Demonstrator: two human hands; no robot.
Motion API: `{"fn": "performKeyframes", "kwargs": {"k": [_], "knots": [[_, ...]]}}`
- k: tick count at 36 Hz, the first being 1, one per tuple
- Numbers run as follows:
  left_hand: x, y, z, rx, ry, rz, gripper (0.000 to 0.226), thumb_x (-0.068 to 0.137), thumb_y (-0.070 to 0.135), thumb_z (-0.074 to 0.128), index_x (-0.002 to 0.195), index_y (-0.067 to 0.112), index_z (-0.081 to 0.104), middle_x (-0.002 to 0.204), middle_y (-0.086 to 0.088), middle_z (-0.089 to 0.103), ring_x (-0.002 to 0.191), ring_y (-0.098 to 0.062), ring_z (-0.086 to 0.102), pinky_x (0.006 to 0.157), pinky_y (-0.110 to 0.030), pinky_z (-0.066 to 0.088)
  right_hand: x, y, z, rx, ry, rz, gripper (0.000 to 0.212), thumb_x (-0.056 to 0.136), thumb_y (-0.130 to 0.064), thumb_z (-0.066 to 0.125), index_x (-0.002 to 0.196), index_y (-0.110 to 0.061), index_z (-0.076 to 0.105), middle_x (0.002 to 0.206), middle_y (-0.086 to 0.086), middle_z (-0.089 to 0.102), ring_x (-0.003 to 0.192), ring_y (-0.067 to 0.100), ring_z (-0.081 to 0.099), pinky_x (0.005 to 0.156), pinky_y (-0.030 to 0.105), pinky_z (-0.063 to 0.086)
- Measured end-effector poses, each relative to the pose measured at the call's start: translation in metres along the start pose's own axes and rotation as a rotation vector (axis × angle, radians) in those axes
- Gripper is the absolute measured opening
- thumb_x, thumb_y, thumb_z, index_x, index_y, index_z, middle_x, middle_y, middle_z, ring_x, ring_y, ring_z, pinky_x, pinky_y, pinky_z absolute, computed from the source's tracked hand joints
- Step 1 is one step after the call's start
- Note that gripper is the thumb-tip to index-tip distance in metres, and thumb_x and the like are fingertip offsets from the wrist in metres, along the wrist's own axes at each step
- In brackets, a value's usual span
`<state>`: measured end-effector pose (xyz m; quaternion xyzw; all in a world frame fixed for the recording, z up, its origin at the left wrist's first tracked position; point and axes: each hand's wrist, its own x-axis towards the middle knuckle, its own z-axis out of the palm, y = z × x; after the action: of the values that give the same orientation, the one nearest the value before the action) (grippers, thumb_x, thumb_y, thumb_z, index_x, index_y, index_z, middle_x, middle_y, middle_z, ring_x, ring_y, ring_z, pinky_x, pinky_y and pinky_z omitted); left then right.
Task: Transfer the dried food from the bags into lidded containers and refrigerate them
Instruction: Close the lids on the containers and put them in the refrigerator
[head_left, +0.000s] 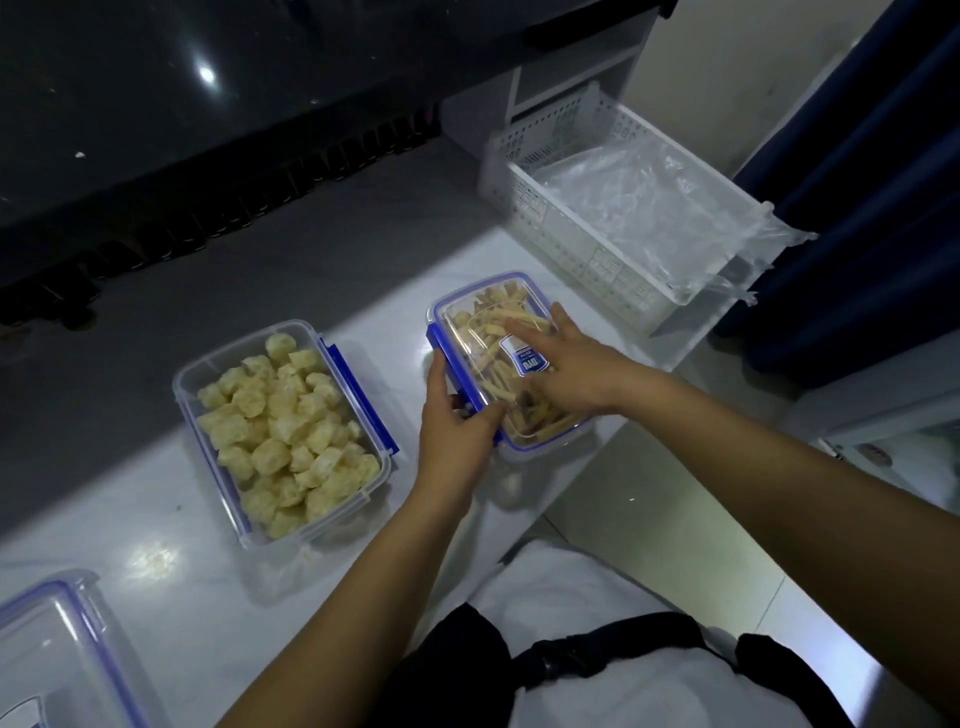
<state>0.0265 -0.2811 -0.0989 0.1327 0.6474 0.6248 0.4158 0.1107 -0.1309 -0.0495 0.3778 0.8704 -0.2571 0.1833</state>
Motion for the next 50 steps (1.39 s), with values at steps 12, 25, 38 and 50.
{"fn": "performKeyframes", "kwargs": {"k": [12,25,38,50], "knots": [[0.005,0.003,-0.014,0.022,-0.04,-0.074,0.086,0.088,0.009,0.075,0.149,0.049,0.028,0.132,0.002,0.061,0.11,-0.016,0.067,0.076,-0.034,0.064,0.01,0.05,-0.021,1.082,-0.209,0.357,0.1,0.059,-0.023,0.083,0.149,-0.029,0.039,0.129,0.006,0.062,0.102,0.028,0.065,0.065,0.038,0.059],[0.006,0.003,-0.014,0.047,-0.019,-0.07,0.088,0.087,0.012,0.077,0.15,0.048,0.028,0.128,0.005,0.063,0.105,-0.014,0.068,0.066,-0.027,0.062,0.012,0.041,-0.017,0.865,0.099,0.357,0.015,0.082,-0.018,0.081,0.083,-0.026,0.069,0.08,-0.004,0.076,0.084,0.017,0.071,0.051,0.027,0.052],[0.0,0.002,-0.003,0.046,0.038,0.001,0.081,0.089,0.014,0.076,0.144,0.055,0.032,0.129,0.004,0.063,0.108,-0.016,0.068,0.077,-0.039,0.064,-0.02,0.023,0.037,0.369,0.488,0.014,0.043,0.101,-0.018,0.045,0.144,-0.024,0.051,0.133,0.007,0.061,0.115,0.031,0.059,0.094,0.043,0.051],[0.023,0.011,0.024,0.122,0.127,0.003,0.083,0.09,0.02,0.076,0.15,0.051,0.028,0.126,0.003,0.064,0.107,-0.016,0.068,0.075,-0.032,0.064,0.01,0.065,0.028,-0.191,0.358,-0.217,0.059,0.101,-0.047,0.003,0.159,-0.033,0.002,0.168,-0.004,0.002,0.154,0.02,-0.008,0.121,0.046,-0.001]]}}
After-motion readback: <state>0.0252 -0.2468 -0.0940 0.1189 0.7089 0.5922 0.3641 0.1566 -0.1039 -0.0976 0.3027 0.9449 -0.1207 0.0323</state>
